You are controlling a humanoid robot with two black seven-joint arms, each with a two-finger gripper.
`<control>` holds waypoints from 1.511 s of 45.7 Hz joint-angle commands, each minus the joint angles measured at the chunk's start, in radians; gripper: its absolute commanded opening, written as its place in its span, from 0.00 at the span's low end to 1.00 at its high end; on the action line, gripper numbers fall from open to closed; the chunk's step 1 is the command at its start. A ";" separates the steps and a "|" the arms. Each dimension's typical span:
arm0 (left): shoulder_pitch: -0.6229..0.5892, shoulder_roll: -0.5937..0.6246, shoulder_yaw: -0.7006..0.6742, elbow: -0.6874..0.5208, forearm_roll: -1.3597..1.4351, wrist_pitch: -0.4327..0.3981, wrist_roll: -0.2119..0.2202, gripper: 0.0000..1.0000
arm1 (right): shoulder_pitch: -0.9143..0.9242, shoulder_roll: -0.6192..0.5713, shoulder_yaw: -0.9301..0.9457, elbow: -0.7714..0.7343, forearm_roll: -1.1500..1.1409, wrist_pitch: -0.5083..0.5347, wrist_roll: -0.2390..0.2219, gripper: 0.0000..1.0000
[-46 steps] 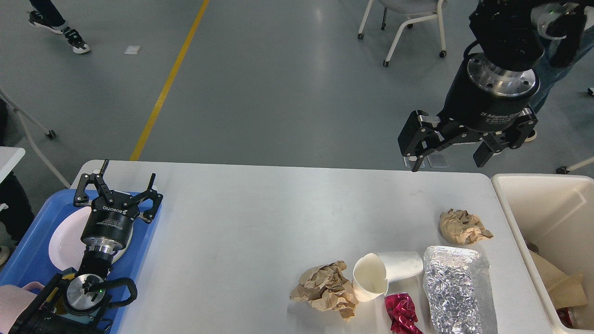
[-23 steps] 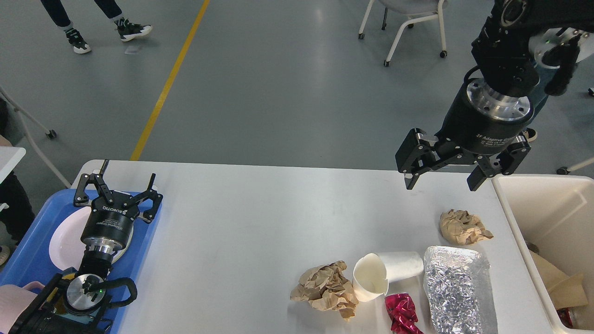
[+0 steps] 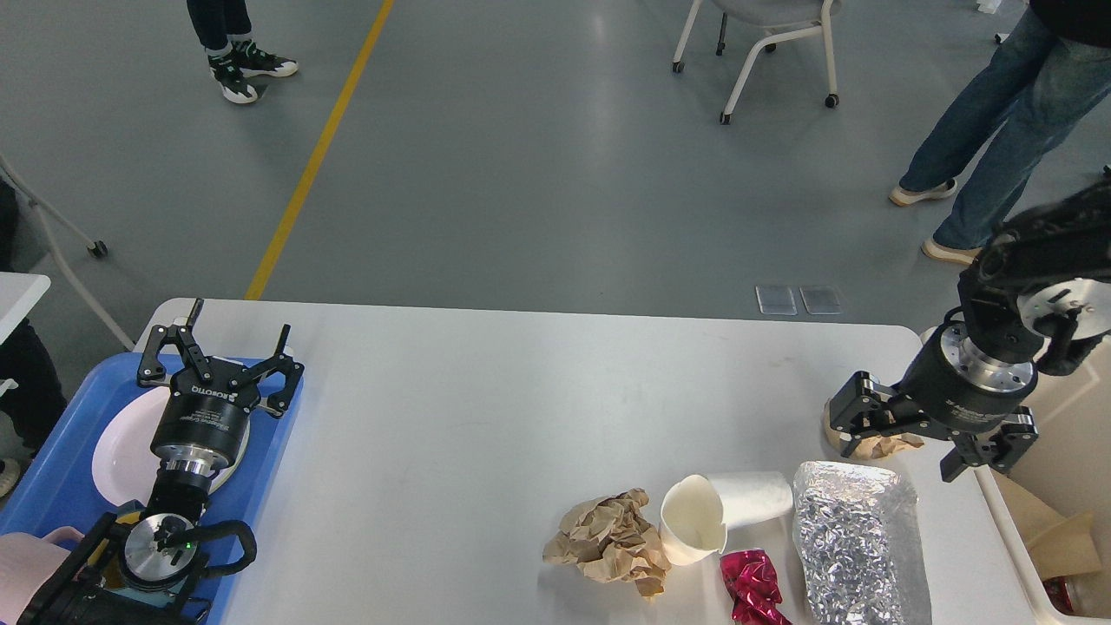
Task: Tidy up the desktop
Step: 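Lower the right gripper and grasp the crumpled silver foil package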
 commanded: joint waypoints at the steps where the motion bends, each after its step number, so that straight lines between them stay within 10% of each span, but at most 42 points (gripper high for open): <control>1: 0.000 0.000 0.000 0.000 0.000 0.000 0.000 0.97 | -0.158 -0.130 0.055 -0.019 -0.179 -0.080 0.032 0.99; 12: 0.000 0.000 0.000 0.000 0.000 0.000 0.000 0.96 | -0.442 -0.198 0.115 -0.062 -0.383 -0.378 0.258 0.99; 44: -0.001 0.000 0.000 0.000 0.000 0.000 0.000 0.96 | -0.734 -0.009 0.121 -0.321 -0.374 -0.543 0.250 0.93; 53: -0.001 0.000 0.000 0.000 0.000 0.000 0.000 0.96 | -0.737 -0.010 0.133 -0.318 -0.353 -0.543 0.250 0.58; 60: -0.001 0.000 0.000 0.000 0.000 0.000 0.000 0.96 | -0.737 -0.010 0.135 -0.309 -0.320 -0.531 0.252 0.00; 69: -0.001 0.000 0.000 0.000 0.000 0.000 0.000 0.96 | -0.741 -0.007 0.138 -0.298 -0.314 -0.537 0.250 0.00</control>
